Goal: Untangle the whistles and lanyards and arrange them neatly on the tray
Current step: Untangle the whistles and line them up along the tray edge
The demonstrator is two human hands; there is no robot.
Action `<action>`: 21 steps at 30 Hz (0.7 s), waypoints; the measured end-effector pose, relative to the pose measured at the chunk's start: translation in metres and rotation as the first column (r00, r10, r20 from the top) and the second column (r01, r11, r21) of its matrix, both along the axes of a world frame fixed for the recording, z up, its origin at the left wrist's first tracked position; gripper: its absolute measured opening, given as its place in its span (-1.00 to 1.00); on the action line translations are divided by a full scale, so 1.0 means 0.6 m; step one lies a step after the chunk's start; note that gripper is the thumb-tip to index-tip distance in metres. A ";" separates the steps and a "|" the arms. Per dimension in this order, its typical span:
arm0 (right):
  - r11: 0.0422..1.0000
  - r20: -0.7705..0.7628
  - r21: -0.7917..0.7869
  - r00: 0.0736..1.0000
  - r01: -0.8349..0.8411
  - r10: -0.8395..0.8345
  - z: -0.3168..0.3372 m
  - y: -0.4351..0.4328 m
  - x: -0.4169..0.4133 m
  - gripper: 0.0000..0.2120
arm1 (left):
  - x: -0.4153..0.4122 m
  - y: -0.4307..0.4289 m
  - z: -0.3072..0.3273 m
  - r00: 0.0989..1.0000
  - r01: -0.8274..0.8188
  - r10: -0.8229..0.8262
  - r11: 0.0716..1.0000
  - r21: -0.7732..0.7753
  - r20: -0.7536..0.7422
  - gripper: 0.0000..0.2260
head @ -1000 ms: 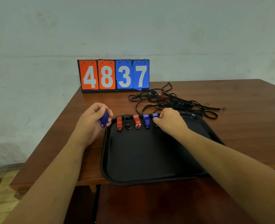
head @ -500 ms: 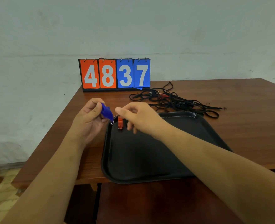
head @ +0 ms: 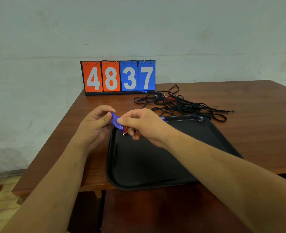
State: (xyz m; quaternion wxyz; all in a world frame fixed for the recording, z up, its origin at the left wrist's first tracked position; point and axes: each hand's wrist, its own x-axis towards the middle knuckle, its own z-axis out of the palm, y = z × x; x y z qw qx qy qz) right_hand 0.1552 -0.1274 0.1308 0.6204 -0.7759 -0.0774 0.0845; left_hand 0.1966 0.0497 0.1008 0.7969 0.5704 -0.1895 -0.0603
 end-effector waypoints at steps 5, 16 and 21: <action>1.000 -0.003 0.014 1.000 0.011 -0.011 0.007 -0.006 0.001 -0.81 | 0.008 0.006 -0.004 1.000 -0.017 0.016 1.000 0.019 0.027 -0.80; 0.878 0.115 -0.143 0.888 0.457 -0.444 0.031 -0.167 0.001 -0.84 | 0.037 -0.002 -0.031 0.768 -0.627 0.531 0.507 0.591 0.358 -0.91; 0.742 0.183 -0.394 0.837 0.543 -0.516 -0.001 -0.195 0.009 -0.88 | 0.044 -0.004 -0.041 0.828 -0.503 0.456 0.346 0.792 0.327 -0.85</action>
